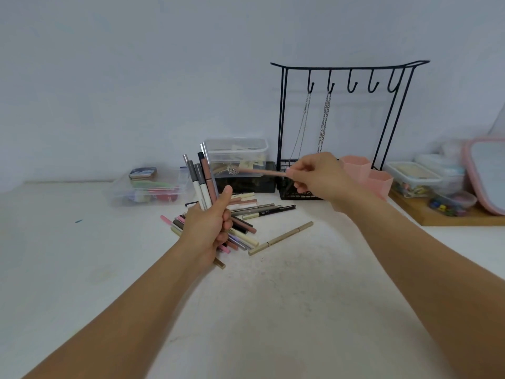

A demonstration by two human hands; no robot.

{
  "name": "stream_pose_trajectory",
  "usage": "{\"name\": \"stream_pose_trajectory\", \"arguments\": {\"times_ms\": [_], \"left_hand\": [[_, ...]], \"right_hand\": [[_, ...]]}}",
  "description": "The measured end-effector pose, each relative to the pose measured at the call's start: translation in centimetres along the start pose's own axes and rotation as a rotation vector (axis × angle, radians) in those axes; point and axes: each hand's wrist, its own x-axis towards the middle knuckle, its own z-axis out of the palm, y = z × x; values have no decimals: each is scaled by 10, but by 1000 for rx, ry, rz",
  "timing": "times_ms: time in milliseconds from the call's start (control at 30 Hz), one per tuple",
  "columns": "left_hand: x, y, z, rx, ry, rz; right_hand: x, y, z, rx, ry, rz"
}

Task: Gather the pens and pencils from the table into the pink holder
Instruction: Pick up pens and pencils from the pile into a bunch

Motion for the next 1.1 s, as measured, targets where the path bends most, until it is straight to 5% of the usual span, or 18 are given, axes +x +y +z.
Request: {"name": "stream_pose_trajectory", "arguments": {"times_ms": [167,333,567,1100], "left_hand": [[-2,1,1,-98,-61,0],[-3,2,4,-188,-77,27],[-3,0,5,-70,-86,31],[-8,2,8,116,-9,33]], "right_hand": [[-4,-6,17,604,-260,225],[-23,-10,54,850,-421,319],[-40,-13,68,683,-543,210],[-37,-15,61,237,-441,-26]]}}
